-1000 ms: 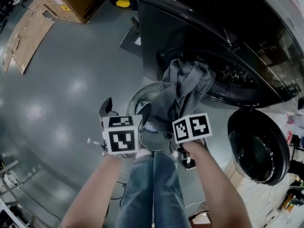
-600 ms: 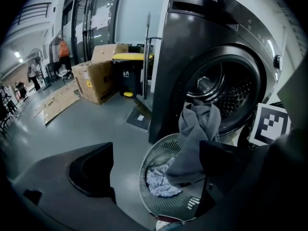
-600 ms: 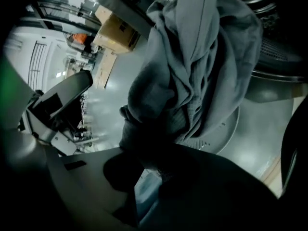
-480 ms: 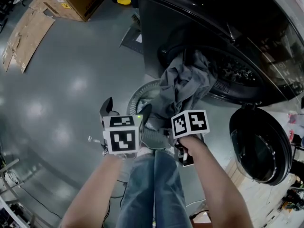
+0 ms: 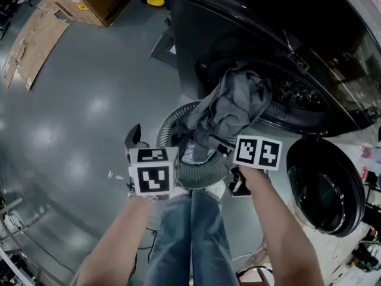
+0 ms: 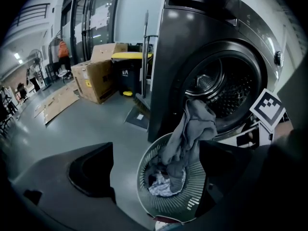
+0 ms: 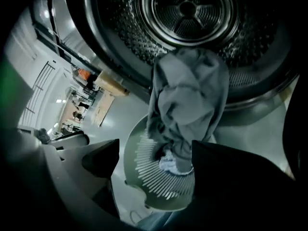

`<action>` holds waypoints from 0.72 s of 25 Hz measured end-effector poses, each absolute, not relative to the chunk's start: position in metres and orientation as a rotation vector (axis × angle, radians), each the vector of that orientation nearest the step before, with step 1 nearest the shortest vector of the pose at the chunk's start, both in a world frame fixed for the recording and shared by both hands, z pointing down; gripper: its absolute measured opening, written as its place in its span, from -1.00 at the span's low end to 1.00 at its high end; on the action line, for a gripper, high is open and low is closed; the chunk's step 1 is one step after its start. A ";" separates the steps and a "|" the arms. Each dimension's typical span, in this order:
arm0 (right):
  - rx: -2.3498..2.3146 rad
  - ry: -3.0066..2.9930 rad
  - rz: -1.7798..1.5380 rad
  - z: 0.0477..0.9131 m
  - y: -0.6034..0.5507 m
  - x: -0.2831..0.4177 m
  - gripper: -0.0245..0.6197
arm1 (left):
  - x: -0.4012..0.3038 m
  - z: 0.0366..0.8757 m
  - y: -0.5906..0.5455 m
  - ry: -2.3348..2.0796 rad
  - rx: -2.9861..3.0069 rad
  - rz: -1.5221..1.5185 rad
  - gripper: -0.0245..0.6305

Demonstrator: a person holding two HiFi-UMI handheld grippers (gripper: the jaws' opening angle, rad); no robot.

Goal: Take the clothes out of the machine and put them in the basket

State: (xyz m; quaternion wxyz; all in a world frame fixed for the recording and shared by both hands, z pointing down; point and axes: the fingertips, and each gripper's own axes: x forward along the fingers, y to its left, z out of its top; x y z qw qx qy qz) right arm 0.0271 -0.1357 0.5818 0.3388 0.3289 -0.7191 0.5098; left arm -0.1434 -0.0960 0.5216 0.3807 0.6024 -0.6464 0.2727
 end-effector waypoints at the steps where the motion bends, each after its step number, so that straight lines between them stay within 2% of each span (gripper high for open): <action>1: 0.901 -1.893 1.280 0.579 -0.148 0.032 0.47 | -0.142 0.523 -0.096 -1.649 1.537 0.696 0.79; 9: 1.202 -1.981 0.833 0.555 -0.238 0.057 0.50 | -0.134 0.531 -0.109 -1.644 1.544 0.700 0.79; 18: 1.140 -1.919 0.636 0.587 -0.293 0.050 0.59 | -0.123 0.545 -0.144 -1.637 1.589 0.761 0.79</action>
